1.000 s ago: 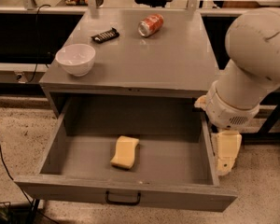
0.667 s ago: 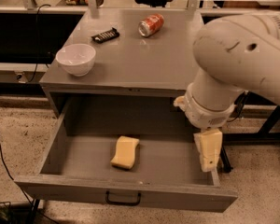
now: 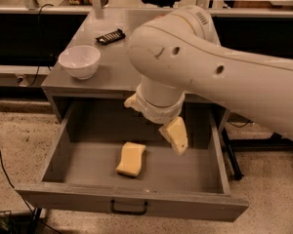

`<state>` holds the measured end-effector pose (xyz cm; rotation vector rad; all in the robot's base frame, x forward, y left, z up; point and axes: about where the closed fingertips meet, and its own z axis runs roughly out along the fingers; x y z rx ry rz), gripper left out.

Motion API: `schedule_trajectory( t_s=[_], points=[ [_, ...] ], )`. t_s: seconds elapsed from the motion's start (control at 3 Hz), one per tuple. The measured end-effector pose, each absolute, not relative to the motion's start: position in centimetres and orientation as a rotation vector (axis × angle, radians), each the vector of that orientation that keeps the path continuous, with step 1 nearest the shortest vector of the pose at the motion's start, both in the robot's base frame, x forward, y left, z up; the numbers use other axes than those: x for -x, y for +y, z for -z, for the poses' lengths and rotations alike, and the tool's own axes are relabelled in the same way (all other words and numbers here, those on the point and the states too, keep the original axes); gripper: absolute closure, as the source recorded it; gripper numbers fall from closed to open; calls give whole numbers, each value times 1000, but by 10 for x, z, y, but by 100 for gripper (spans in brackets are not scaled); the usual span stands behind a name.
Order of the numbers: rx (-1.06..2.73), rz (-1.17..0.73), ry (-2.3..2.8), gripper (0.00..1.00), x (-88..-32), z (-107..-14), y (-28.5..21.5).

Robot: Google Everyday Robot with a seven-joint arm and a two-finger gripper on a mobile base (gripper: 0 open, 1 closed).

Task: Pick sponge from top drawer and place on counter

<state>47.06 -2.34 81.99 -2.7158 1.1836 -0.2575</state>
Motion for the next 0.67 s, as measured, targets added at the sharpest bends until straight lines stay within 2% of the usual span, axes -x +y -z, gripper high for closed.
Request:
schedule_trajectory(
  t_s=[0.67],
  points=[
    [2817,229,990,0,-470,-819,-15]
  ],
)
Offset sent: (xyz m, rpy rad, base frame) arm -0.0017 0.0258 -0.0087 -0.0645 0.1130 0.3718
